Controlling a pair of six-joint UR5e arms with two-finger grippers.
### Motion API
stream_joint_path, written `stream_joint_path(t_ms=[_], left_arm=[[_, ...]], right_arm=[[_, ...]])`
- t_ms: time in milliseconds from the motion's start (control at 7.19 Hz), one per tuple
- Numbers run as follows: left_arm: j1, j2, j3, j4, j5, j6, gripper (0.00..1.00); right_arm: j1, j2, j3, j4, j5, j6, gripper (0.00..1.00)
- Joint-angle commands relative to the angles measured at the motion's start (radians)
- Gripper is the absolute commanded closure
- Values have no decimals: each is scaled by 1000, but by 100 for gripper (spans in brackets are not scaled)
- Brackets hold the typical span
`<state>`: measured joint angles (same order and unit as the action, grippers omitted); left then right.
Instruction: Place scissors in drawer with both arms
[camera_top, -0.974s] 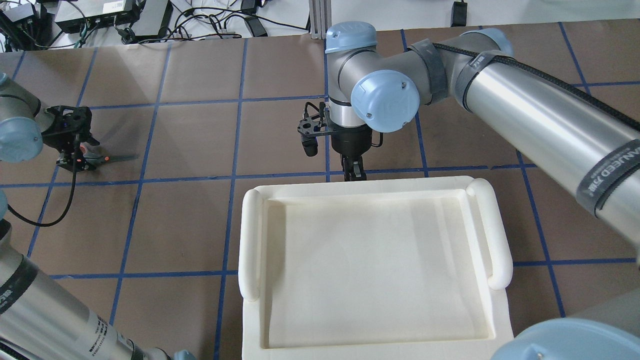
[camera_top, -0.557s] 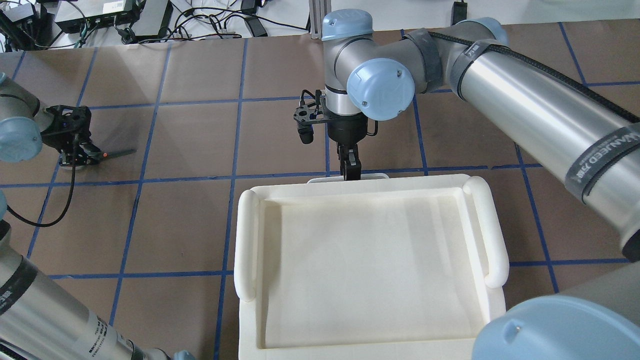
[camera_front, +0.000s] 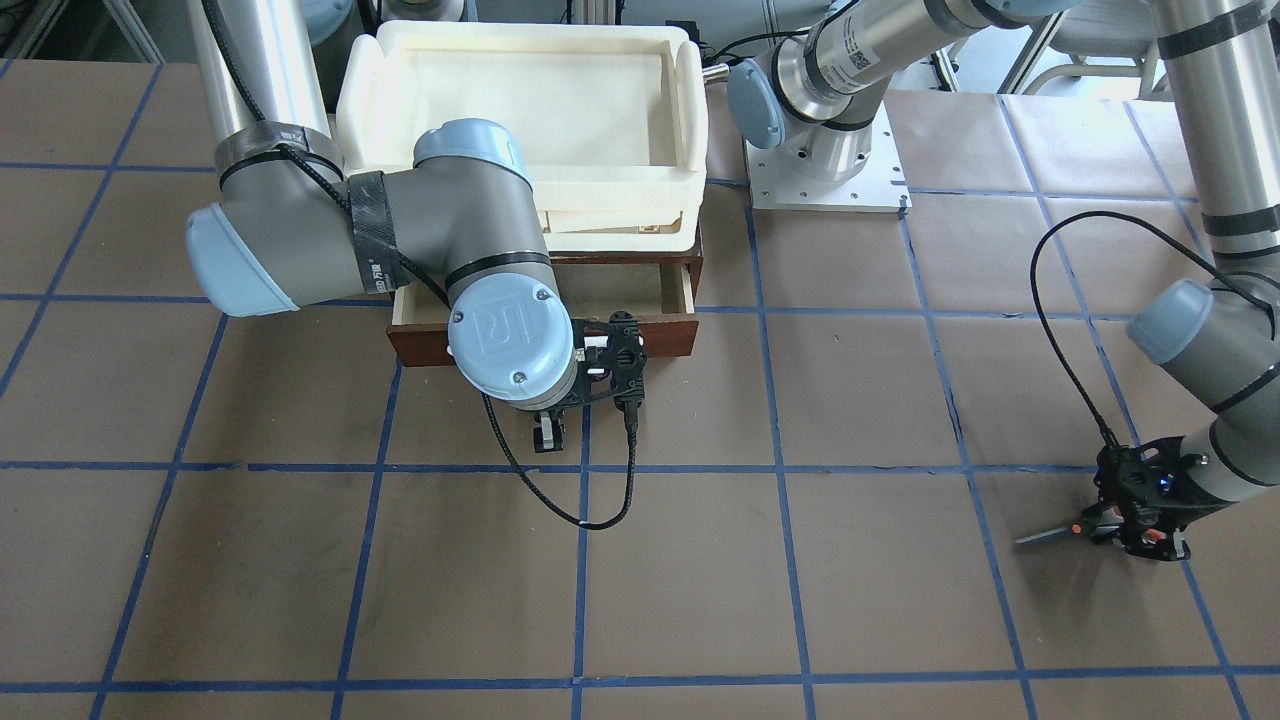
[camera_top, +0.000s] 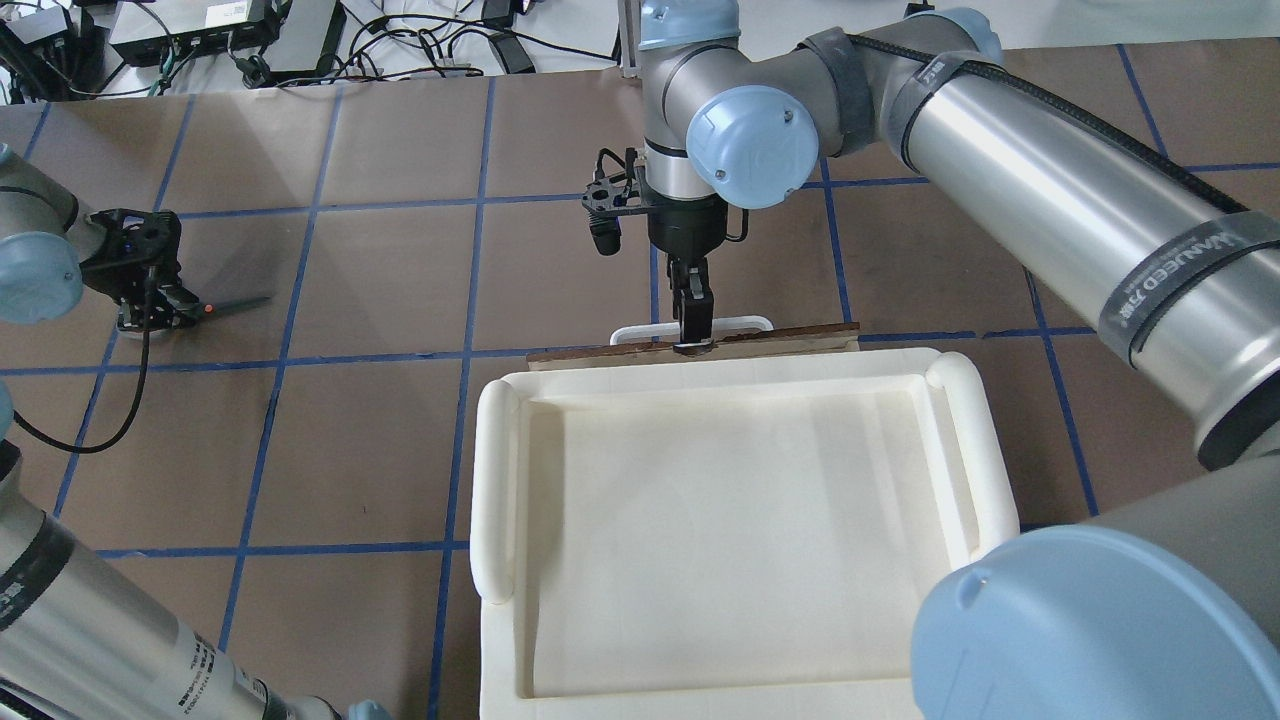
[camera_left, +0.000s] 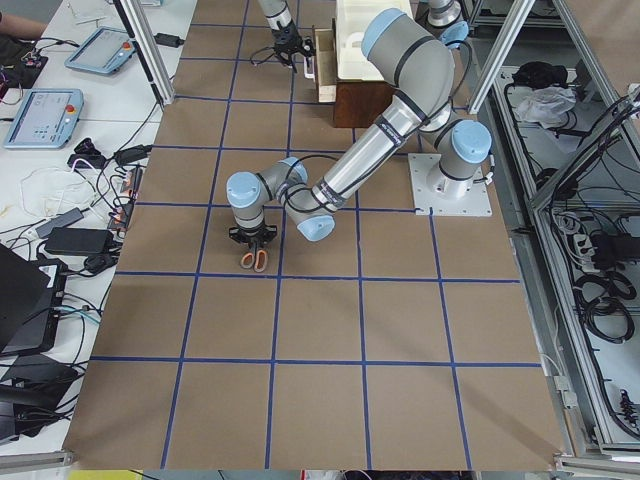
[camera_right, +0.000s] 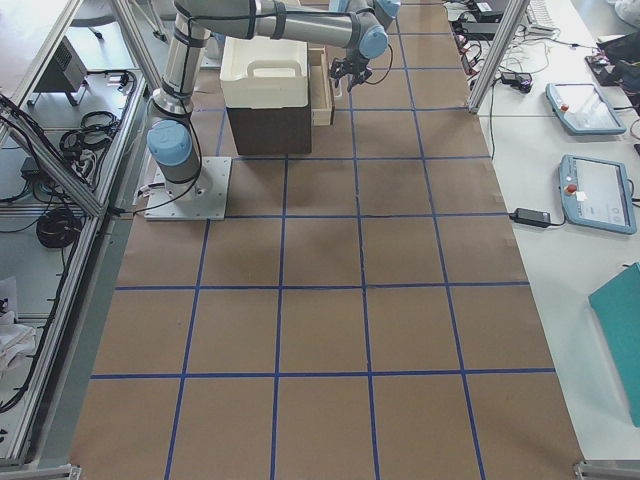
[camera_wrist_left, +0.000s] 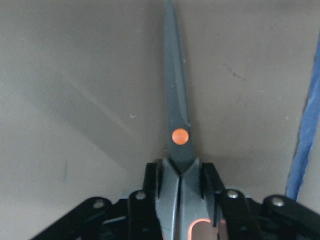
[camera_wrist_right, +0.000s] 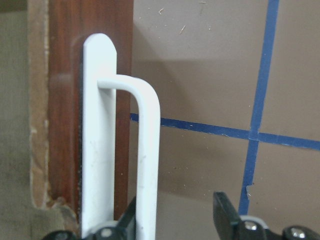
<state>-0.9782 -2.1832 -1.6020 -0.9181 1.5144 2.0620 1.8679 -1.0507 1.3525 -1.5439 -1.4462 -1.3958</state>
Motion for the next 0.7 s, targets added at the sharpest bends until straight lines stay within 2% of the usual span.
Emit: stream_joint_path(t_ms=[0, 139, 557], left_arm=[[-2, 7, 4, -2, 1, 1, 100], [-10, 16, 16, -10, 6, 0, 100], [-62, 83, 88, -167, 9, -8, 100]], right_arm=[[-38, 11, -41, -1, 3, -5, 43], [-44, 20, -59, -1, 4, -11, 43], [-46, 70, -81, -76, 0, -11, 43]])
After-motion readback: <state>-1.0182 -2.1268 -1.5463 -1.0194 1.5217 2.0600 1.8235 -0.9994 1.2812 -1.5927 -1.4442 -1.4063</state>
